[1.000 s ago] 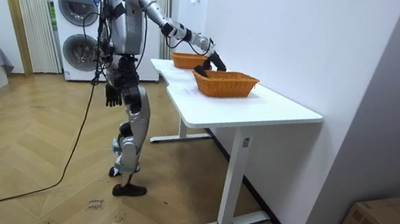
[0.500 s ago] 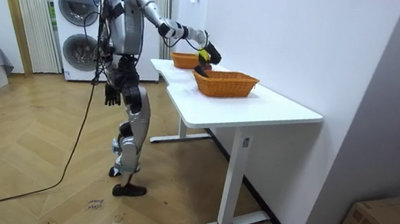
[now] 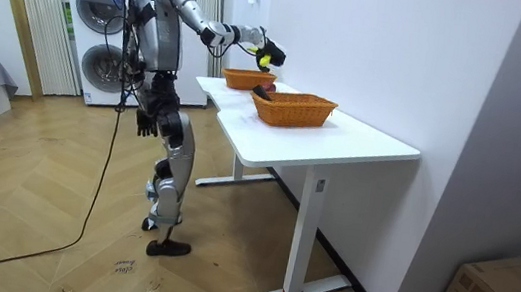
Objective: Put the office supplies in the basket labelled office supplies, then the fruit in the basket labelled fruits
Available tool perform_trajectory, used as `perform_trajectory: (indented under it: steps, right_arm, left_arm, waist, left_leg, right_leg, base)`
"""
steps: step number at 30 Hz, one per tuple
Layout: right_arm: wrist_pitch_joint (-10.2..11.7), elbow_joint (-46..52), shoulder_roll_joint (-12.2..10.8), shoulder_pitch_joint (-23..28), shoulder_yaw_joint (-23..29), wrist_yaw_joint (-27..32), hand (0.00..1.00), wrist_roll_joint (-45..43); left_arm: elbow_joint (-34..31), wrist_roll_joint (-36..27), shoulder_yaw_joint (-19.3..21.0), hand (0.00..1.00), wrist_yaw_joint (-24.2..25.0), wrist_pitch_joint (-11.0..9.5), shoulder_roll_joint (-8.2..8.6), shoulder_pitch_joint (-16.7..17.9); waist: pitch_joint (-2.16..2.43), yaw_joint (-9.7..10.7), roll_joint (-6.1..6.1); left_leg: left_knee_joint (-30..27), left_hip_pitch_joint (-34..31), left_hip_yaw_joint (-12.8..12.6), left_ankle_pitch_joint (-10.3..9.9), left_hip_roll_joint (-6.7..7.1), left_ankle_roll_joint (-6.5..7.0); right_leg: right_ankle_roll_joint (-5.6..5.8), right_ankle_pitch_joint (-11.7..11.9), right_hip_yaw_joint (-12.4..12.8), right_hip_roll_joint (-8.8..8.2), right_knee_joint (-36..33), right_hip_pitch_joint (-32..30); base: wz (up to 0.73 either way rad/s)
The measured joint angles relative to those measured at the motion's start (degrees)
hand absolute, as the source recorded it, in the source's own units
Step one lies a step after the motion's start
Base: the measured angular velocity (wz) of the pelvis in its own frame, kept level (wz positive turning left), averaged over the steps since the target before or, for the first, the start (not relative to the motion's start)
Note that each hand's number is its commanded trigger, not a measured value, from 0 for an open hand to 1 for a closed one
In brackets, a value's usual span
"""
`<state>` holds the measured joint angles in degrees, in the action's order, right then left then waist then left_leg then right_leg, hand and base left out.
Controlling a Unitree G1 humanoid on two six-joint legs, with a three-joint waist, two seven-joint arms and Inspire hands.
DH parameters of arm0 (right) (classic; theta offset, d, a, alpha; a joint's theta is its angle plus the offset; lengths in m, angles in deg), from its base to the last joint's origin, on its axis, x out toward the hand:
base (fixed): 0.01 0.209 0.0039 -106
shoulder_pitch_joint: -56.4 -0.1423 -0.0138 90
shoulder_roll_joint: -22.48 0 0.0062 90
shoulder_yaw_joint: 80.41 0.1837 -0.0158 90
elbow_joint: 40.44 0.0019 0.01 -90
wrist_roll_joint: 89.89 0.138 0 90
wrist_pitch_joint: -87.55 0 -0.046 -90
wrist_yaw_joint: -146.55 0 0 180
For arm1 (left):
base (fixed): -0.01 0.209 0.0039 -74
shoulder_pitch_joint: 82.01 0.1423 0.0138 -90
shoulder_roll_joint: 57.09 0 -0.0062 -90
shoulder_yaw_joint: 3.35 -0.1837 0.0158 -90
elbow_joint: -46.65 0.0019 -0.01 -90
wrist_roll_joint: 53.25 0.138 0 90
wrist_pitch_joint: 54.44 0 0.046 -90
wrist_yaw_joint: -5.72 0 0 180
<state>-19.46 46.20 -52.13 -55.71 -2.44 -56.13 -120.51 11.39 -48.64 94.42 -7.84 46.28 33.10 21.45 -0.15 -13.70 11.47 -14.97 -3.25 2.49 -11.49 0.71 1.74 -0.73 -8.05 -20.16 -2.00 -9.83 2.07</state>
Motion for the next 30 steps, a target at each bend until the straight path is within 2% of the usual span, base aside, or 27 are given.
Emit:
perform_trajectory:
  steps: [2, 7, 10, 14, 17, 22, 28, 30]
  right_arm:
    - [0.02, 1.88, 0.0, 0.0, 0.0, 0.64, 1.0, 0.0]
    - [0.03, 6.64, -0.59, -0.64, -0.01, 2.96, 1.0, -0.78]
    - [0.25, 9.23, -0.66, -1.98, -0.17, 3.27, 1.0, -0.75]
    - [0.72, 9.49, -0.65, -3.38, -0.3, 4.02, 1.0, -0.76]
    - [0.68, 9.78, -0.68, -3.63, -0.35, 4.65, 1.0, -0.75]
    - [0.79, 9.9, -0.83, -3.73, -0.63, 6.47, 1.0, 0.84]
    - [0.89, 9.88, -0.91, -4.02, -2.85, 7.56, 1.0, 0.93]
    - [0.81, 9.87, -1.99, -4.08, -3.06, 7.68, 1.0, 0.83]
  left_arm:
    - [-0.07, 0.0, 0.12, 0.0, -0.03, 0.0, 0.08, 0.65]
    - [0.53, 0.01, 0.96, 0.0, -1.01, -0.15, 1.59, 2.06]
    - [0.71, 0.02, 0.96, 0.0, -0.94, -0.18, 1.98, 2.46]
    - [0.46, 0.07, 1.07, 0.0, -0.81, -0.34, 1.89, 2.57]
    - [0.43, 0.07, 1.25, 0.0, -0.37, -0.33, 1.9, 2.78]
    - [-0.27, 0.05, 2.24, 0.0, -0.26, -0.36, 1.77, 2.68]
    - [-0.23, 0.06, 2.81, 0.0, 0.52, -0.36, 1.8, 2.85]
    - [-0.22, 0.06, 2.74, 0.0, 0.79, -0.37, 1.83, 3.03]
  waist:
    - [0.0, -0.09, -0.01]
    - [-0.14, -0.92, -0.15]
    - [-0.23, -1.15, 0.2]
    - [-0.5, -2.45, 0.95]
    - [-0.32, -2.94, 1.31]
    - [-0.23, -5.25, 1.47]
    - [-0.39, -5.76, 1.81]
    - [-0.43, -6.1, 1.84]
  left_leg:
    - [0.01, 0.0, 0.02, 0.11, 0.02, 0.03]
    - [0.51, 1.08, 0.06, 0.1, 0.02, 0.06]
    - [1.46, 1.58, 0.07, 0.25, 0.05, 0.01]
    - [1.63, 1.66, 0.16, 0.3, 0.15, -0.07]
    - [1.6, 1.42, 0.83, 0.31, 0.17, -0.07]
    - [1.55, 1.44, 0.98, 0.35, 0.14, -0.04]
    - [1.55, 1.45, 1.42, 0.35, 0.11, -0.03]
    - [1.56, 1.59, 1.38, 0.34, 0.1, -0.03]
  right_leg:
    - [0.0, 0.0, 0.02, -0.01, 0.0, 0.02]
    - [0.03, -0.02, 0.17, -0.03, 0.05, 0.88]
    - [0.05, -0.03, 0.74, 0.0, 0.03, 0.93]
    - [0.05, -0.03, 1.11, 0.16, 0.04, 1.06]
    - [0.05, -0.03, 1.09, 0.11, 0.04, 1.04]
    - [0.06, -0.03, 0.26, 0.07, 0.04, 1.14]
    - [0.06, -0.04, -0.62, -0.02, 0.04, 1.35]
    - [0.08, -0.05, -0.44, -0.01, 0.05, 1.42]
  base:
    - [0.0]
    - [0.0]
    - [0.0]
    - [0.01]
    - [0.1]
    - [0.01]
    - [0.04]
    - [0.0]
